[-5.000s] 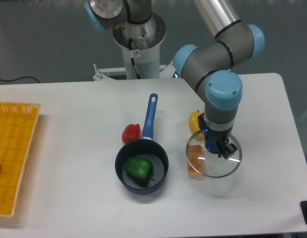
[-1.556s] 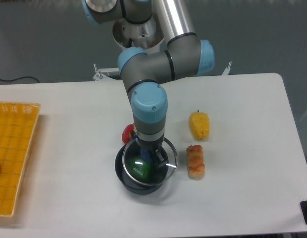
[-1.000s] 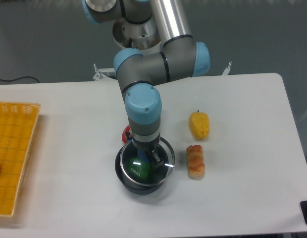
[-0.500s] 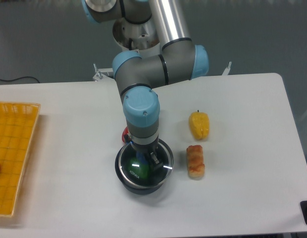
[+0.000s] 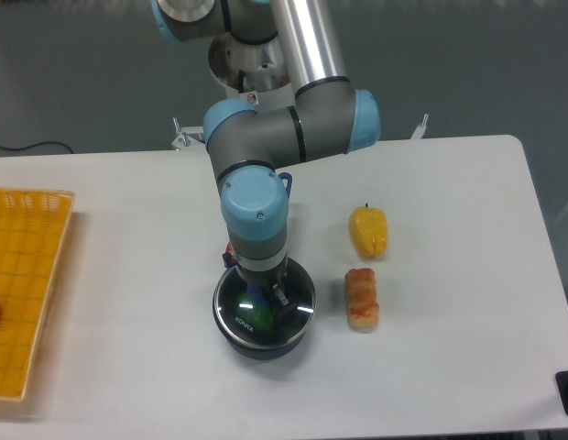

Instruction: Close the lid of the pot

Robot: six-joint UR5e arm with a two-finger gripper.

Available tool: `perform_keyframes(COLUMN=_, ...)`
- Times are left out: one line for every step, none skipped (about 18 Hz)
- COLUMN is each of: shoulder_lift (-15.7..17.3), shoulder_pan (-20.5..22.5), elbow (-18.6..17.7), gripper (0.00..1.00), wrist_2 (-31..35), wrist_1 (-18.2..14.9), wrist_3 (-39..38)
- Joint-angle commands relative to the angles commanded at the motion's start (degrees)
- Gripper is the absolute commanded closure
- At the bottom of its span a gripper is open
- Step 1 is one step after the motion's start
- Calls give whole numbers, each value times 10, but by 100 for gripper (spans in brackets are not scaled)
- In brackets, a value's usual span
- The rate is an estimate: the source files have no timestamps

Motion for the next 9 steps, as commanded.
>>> perform_keyframes(shoulder_lift=0, shoulder_pan=0, elbow=0, gripper=39, wrist_2=1, wrist_1=1, wrist_3=0)
perform_keyframes(shoulder_lift=-1, shoulder_pan=-1, elbow=-1, gripper=39, wrist_2=1, wrist_1=1, wrist_3=0)
perform_keyframes(shoulder_lift=-2, shoulder_pan=-1, elbow=0, gripper=39, wrist_2=1, wrist_1=1, wrist_3=-1)
perform_keyframes(shoulder_lift=-3, shoulder_pan=-3, elbow=0, gripper=39, wrist_2=1, wrist_1=1, wrist_3=-1)
perform_keyframes(shoulder_lift=-3, shoulder_pan=-4, elbow=0, gripper=39, wrist_2=1, wrist_1=1, wrist_3=-1)
perform_keyframes(shoulder_lift=-3, shoulder_pan=-5, elbow=0, gripper=39, wrist_2=1, wrist_1=1, wrist_3=-2)
perform_keyframes(shoulder_lift=-3, shoulder_pan=-6, elbow=0, gripper=39, wrist_2=1, wrist_1=1, wrist_3=-1)
perform_keyframes(shoulder_lift=-3, shoulder_pan=-6, elbow=-1, gripper=39, wrist_2=1, wrist_1=1, wrist_3=-2)
perform_keyframes(shoulder_lift=-3, shoulder_pan=-6, elbow=-1, gripper=39, wrist_2=1, wrist_1=1, wrist_3=-2)
